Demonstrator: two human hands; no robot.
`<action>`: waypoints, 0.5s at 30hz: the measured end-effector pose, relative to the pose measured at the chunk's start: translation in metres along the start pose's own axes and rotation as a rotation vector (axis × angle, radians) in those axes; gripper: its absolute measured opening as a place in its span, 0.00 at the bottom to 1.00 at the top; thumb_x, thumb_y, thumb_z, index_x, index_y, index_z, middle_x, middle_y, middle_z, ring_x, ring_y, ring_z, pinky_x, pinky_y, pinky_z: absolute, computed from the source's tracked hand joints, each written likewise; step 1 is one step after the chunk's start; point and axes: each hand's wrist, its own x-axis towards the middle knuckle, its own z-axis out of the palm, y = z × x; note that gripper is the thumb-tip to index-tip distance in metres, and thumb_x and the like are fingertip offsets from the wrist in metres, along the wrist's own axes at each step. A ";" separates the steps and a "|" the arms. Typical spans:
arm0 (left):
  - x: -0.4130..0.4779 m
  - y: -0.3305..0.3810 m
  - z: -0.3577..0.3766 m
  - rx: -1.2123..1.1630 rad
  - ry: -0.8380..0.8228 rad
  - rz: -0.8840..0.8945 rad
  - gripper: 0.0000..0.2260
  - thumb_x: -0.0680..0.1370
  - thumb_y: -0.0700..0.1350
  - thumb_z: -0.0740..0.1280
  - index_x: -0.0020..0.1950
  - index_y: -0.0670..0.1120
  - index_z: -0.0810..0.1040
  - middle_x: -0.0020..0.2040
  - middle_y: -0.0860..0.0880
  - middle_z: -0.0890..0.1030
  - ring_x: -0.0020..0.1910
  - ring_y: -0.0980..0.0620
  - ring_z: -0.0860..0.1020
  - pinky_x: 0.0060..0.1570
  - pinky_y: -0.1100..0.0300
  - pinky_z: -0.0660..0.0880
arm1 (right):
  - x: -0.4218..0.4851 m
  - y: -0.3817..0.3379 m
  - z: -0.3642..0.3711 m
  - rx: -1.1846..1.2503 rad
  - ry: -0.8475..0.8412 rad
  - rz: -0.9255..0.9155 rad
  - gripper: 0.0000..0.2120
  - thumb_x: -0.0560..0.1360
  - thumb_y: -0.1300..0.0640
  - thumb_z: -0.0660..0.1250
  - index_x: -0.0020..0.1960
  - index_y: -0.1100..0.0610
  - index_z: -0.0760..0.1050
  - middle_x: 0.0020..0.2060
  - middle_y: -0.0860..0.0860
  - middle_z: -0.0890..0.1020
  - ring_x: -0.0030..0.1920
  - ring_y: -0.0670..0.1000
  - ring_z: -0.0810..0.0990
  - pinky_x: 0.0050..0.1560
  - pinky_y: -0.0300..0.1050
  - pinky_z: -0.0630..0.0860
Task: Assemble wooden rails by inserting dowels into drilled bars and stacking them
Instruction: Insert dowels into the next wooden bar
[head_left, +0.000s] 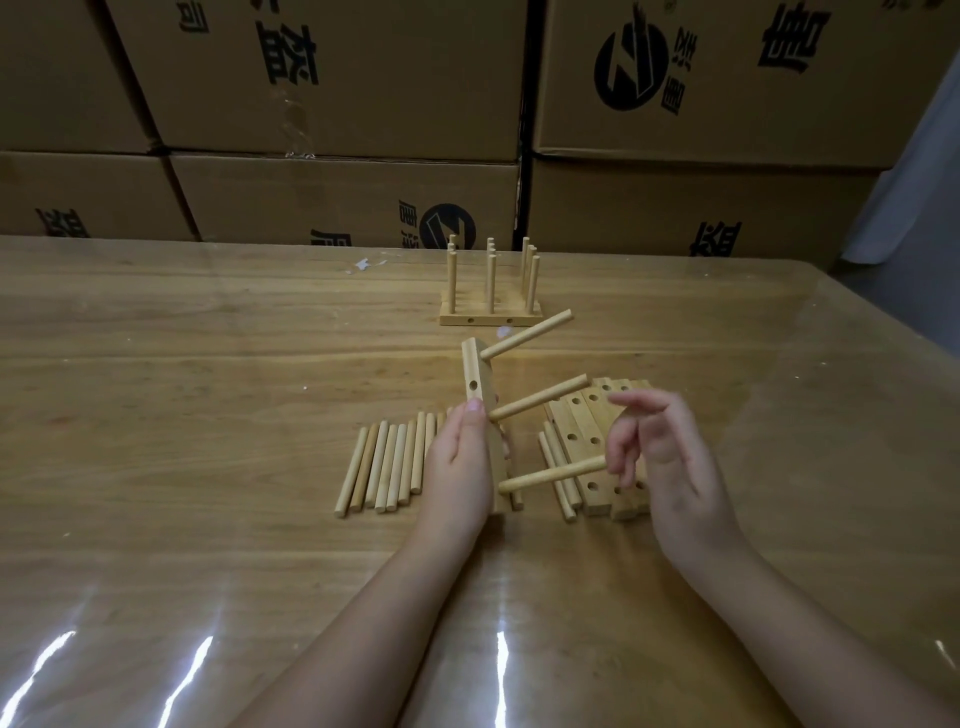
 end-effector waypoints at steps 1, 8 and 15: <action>-0.001 0.000 0.000 0.016 -0.030 0.020 0.17 0.83 0.50 0.54 0.38 0.48 0.74 0.29 0.58 0.75 0.30 0.62 0.73 0.35 0.67 0.70 | 0.003 0.000 -0.002 0.005 0.052 0.008 0.20 0.77 0.37 0.52 0.56 0.50 0.70 0.34 0.52 0.76 0.32 0.45 0.73 0.35 0.38 0.73; -0.009 0.001 0.004 0.186 -0.233 0.067 0.20 0.80 0.55 0.58 0.72 0.59 0.65 0.51 0.47 0.81 0.50 0.51 0.80 0.52 0.52 0.79 | 0.011 0.003 -0.017 -0.072 0.144 0.019 0.28 0.73 0.33 0.54 0.66 0.48 0.64 0.40 0.47 0.79 0.38 0.38 0.76 0.40 0.29 0.73; -0.011 0.004 0.003 0.142 -0.341 0.099 0.11 0.82 0.49 0.59 0.60 0.56 0.78 0.36 0.63 0.79 0.38 0.61 0.77 0.41 0.61 0.75 | 0.013 0.008 -0.022 -0.384 0.109 -0.080 0.11 0.77 0.51 0.56 0.56 0.50 0.74 0.41 0.44 0.81 0.42 0.43 0.79 0.41 0.39 0.76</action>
